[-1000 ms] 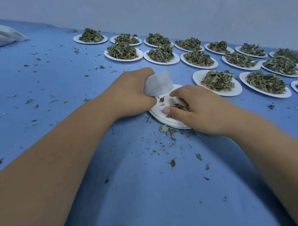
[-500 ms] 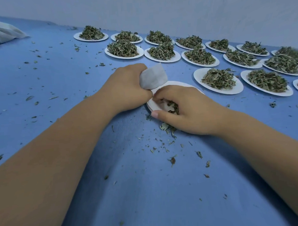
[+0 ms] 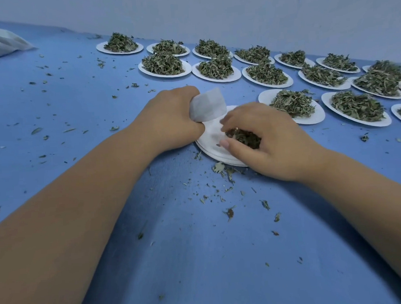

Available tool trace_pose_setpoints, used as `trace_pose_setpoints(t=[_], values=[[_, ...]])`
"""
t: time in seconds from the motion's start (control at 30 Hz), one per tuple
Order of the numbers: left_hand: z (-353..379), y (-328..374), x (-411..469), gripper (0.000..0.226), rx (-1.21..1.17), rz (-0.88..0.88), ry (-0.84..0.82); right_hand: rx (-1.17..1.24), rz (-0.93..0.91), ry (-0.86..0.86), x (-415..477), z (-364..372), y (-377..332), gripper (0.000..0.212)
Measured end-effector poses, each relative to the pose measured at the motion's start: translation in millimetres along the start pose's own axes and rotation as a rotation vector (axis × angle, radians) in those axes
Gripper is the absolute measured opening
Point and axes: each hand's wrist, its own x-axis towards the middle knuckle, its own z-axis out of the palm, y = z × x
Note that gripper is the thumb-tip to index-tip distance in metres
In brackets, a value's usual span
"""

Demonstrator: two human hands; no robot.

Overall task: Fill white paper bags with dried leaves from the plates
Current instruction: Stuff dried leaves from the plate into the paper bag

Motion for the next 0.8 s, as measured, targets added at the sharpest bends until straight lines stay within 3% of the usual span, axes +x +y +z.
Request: trace_pose_setpoints(t=[0.1,0.27,0.5,0.67,0.8], values=[[-0.5,3.3,-1.9,0.022,0.012,0.003,0.004,-0.122,-0.023,-0.123,-5.9,6.1,0.6,0.046],[0.6,7.4,-3.0,0.024,0.036,0.001,0.017,0.022,-0.044,-0.002,-11.5,12.7,1.3,0.03],[1.8,12.0,-4.1,0.02,0.197,0.034,0.056,0.184,0.1,0.079,-7.5,12.7,-1.6,0.045],[1.6,16.7,-5.5,0.022,0.251,0.077,0.094,0.597,0.456,0.3,14.1,-11.2,-3.2,0.052],[2.7,22.4,-7.2,0.021,0.181,0.091,0.164,1.399,0.754,0.608,47.5,-33.9,-12.9,0.044]])
